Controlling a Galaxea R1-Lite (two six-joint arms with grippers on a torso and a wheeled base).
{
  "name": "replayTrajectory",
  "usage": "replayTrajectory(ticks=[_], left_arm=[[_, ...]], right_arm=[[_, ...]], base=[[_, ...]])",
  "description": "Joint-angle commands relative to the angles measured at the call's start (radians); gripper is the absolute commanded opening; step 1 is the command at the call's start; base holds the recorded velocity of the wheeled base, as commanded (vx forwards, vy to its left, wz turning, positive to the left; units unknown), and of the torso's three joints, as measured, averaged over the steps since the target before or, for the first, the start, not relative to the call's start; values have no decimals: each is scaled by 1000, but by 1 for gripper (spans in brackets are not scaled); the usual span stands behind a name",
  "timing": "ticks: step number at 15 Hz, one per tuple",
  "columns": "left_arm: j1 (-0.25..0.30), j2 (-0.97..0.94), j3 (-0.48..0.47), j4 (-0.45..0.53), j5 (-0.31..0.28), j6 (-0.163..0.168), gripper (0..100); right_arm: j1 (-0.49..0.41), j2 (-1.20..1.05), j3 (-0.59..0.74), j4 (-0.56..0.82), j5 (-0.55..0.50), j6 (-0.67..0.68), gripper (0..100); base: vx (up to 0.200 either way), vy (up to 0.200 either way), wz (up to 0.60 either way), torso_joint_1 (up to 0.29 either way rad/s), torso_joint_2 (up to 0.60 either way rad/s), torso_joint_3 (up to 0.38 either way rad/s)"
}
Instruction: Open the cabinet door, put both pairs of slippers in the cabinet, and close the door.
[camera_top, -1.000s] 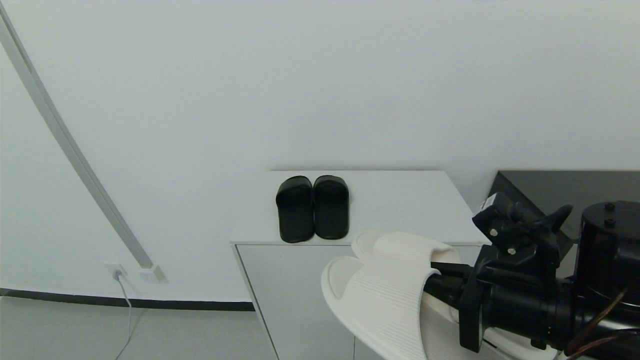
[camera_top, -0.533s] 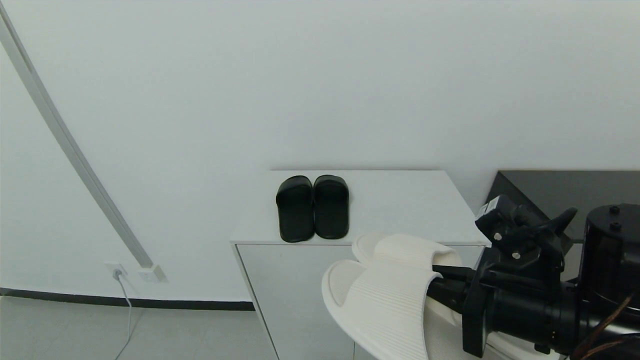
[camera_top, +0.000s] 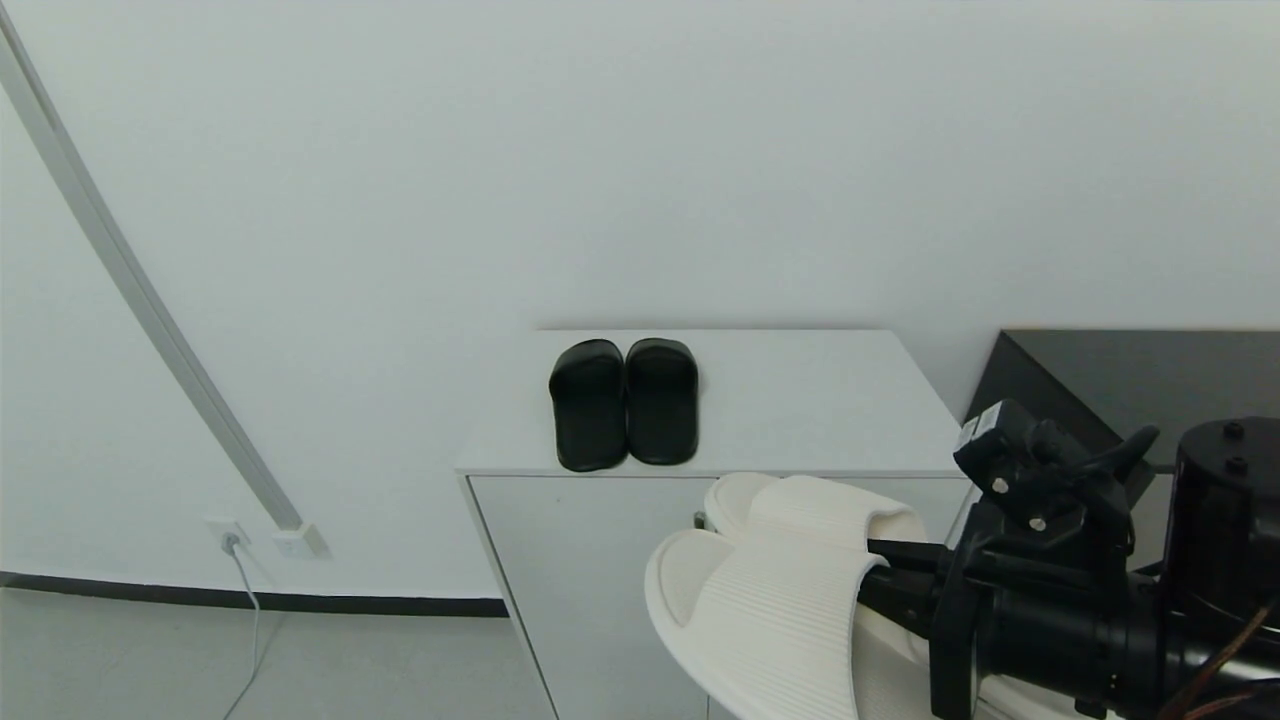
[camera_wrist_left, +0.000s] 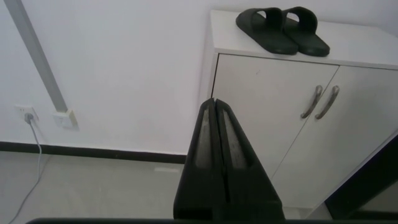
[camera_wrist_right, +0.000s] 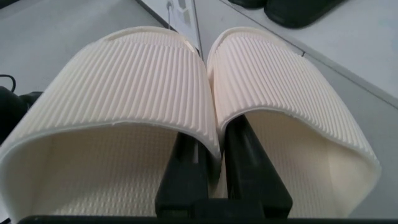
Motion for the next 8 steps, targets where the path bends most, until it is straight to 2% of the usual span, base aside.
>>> replayTrajectory(ticks=[1,3,4,8], left_arm=[[1,0,0,0,-1,0,0],[1,0,0,0,-1,0,0],[1,0,0,0,-1,0,100],[1,0,0,0,-1,0,100]], right_arm=[[1,0,1,0,0,0,0],[2,-3,1,0,0,0,0],[4,-3,1,0,0,0,0],[12,-9,0,0,-3,0,0]], base=[[0,0,0,-149,359,193],[0,0,0,-166,376,207],[0,0,0,-173,398,227],[0,0,0,-215,489,276]])
